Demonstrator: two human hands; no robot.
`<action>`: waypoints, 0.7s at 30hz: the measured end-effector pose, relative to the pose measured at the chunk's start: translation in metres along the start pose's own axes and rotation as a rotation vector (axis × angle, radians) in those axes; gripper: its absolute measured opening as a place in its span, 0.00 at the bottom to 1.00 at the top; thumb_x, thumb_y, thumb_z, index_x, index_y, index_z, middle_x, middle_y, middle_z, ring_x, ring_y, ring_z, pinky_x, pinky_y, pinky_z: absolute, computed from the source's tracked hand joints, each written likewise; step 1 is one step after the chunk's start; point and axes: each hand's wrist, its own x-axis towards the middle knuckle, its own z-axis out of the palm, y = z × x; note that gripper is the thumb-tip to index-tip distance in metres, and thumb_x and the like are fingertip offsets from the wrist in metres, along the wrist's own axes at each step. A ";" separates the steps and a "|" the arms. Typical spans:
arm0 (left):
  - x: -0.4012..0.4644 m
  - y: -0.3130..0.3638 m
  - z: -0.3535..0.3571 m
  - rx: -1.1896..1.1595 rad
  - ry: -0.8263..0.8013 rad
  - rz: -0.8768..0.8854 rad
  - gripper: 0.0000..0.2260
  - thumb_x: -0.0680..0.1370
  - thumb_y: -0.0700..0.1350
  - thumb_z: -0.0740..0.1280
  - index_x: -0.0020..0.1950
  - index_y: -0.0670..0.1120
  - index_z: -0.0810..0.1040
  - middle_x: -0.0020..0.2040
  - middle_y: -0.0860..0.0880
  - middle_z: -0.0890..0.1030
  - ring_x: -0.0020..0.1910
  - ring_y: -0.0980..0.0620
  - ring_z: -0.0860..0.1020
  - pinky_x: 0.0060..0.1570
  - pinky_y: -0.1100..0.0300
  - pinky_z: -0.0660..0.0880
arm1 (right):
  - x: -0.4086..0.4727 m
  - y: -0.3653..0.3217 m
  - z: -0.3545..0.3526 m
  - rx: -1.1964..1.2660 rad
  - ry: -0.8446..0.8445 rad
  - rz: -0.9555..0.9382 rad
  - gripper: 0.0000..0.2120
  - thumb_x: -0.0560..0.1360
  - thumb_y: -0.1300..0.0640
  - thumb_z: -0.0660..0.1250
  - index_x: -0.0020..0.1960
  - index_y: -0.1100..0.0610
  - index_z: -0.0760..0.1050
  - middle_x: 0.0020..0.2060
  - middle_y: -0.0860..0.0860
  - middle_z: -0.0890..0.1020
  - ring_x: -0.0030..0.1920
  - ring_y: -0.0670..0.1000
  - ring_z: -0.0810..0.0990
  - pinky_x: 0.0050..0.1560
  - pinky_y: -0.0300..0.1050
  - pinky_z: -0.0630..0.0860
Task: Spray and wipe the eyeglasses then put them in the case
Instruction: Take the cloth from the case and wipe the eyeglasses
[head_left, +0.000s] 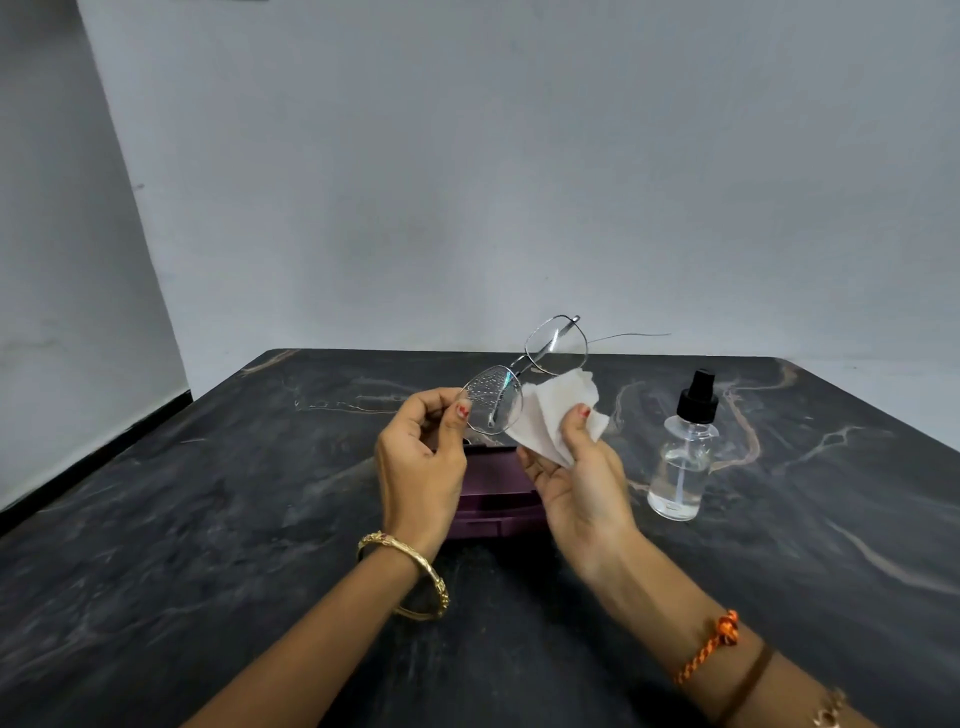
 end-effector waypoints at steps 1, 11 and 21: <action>-0.001 0.001 0.000 0.010 -0.003 0.005 0.10 0.73 0.39 0.67 0.39 0.56 0.76 0.39 0.57 0.80 0.37 0.67 0.77 0.39 0.75 0.73 | -0.001 0.002 0.001 0.019 -0.021 -0.002 0.11 0.77 0.53 0.57 0.44 0.57 0.75 0.35 0.49 0.84 0.33 0.45 0.82 0.33 0.36 0.79; -0.010 0.007 0.003 0.120 -0.065 0.044 0.09 0.73 0.39 0.66 0.41 0.53 0.76 0.39 0.55 0.79 0.40 0.61 0.78 0.40 0.70 0.76 | -0.010 0.006 0.002 0.013 -0.120 0.048 0.12 0.76 0.53 0.58 0.48 0.58 0.77 0.38 0.51 0.84 0.38 0.46 0.83 0.37 0.36 0.79; -0.012 0.013 0.002 0.129 -0.228 0.118 0.11 0.71 0.37 0.68 0.44 0.55 0.77 0.44 0.52 0.81 0.46 0.52 0.80 0.48 0.55 0.78 | -0.009 -0.004 0.004 -0.081 -0.099 0.076 0.07 0.75 0.57 0.61 0.47 0.58 0.75 0.39 0.52 0.80 0.37 0.48 0.77 0.37 0.38 0.71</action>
